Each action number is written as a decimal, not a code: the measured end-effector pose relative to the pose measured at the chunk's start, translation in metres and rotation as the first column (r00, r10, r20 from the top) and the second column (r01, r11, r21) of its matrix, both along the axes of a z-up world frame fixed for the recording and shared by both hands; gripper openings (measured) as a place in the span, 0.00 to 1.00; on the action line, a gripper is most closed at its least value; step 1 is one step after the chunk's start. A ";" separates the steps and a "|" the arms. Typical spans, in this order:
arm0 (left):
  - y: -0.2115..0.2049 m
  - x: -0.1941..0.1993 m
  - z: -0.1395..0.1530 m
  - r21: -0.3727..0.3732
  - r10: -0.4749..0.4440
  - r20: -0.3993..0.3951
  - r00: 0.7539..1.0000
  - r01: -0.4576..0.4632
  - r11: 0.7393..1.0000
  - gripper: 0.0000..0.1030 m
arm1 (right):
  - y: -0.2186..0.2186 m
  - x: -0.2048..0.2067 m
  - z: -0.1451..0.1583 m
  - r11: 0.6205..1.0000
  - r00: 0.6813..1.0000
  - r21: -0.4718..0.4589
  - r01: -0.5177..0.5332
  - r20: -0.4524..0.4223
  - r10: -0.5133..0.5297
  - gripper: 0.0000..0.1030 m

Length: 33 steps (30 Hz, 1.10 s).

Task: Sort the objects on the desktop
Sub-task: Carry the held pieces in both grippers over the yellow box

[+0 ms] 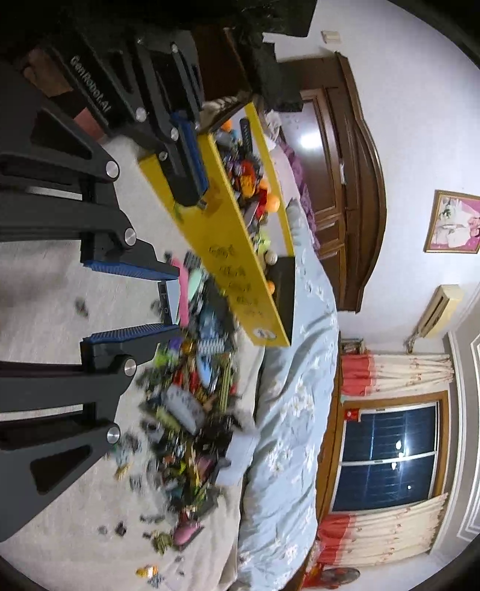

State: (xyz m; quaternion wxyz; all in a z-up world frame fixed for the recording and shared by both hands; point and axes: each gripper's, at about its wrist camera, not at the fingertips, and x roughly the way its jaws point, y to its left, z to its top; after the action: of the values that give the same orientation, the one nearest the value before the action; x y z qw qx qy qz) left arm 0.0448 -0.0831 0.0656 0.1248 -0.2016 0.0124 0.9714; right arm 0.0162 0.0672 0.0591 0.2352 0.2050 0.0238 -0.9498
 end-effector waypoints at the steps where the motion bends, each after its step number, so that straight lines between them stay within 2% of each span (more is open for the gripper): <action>1: -0.003 0.001 0.001 0.008 0.000 0.001 1.000 0.000 1.000 0.07 | -0.003 0.000 0.001 1.000 1.000 -0.003 -0.006 0.002 0.006 0.23; 8: -0.018 0.009 0.016 -0.009 0.030 -0.060 0.998 -0.031 0.999 0.07 | -0.025 0.001 0.012 0.999 0.999 -0.007 -0.033 -0.008 0.033 0.23; 13: -0.038 0.005 0.025 0.012 0.119 -0.073 0.990 -0.118 0.993 0.07 | -0.045 -0.005 0.022 0.998 0.998 -0.019 -0.066 -0.025 0.065 0.23; 16: -0.052 -0.002 0.023 0.021 0.207 -0.068 0.976 -0.206 0.978 0.07 | -0.069 -0.012 0.027 0.995 0.993 0.007 -0.101 -0.058 0.102 0.23; 18: -0.062 -0.009 0.020 0.015 0.253 -0.062 0.966 -0.252 0.967 0.08 | -0.083 -0.019 0.028 0.992 0.991 0.000 -0.127 -0.047 0.126 0.23; 21: -0.078 -0.018 0.013 -0.032 0.325 -0.073 0.943 -0.327 0.944 0.08 | -0.105 -0.029 0.028 0.985 0.985 -0.007 -0.172 -0.022 0.171 0.23; 24: -0.098 -0.028 0.002 -0.046 0.371 -0.057 0.927 -0.374 0.926 0.08 | -0.123 -0.034 0.027 0.978 0.978 0.010 -0.210 -0.022 0.210 0.23; 26: -0.106 -0.030 -0.003 -0.043 0.365 -0.049 0.930 -0.367 0.929 0.08 | -0.134 -0.039 0.026 0.970 0.969 0.003 -0.245 -0.020 0.245 0.23; 28: -0.115 -0.023 -0.006 0.013 0.322 -0.072 0.944 -0.322 0.947 0.08 | -0.147 -0.042 0.026 0.957 0.956 0.014 -0.291 -0.017 0.292 0.23; 31: -0.116 -0.017 -0.011 -0.004 0.296 -0.142 0.945 -0.300 0.954 0.08 | -0.163 -0.042 0.025 0.948 0.947 0.059 -0.313 -0.058 0.316 0.23; 33: -0.117 -0.018 -0.015 -0.011 0.285 -0.160 0.945 -0.290 0.957 0.08 | -0.171 -0.045 0.022 0.948 0.946 0.060 -0.313 -0.065 0.316 0.23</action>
State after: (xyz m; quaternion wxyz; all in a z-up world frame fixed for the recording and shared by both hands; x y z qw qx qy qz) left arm 0.0269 -0.2000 0.0509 -0.0231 -0.1262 0.0096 0.9917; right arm -0.0292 -0.1040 0.0811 0.3777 0.1688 0.0879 -0.9062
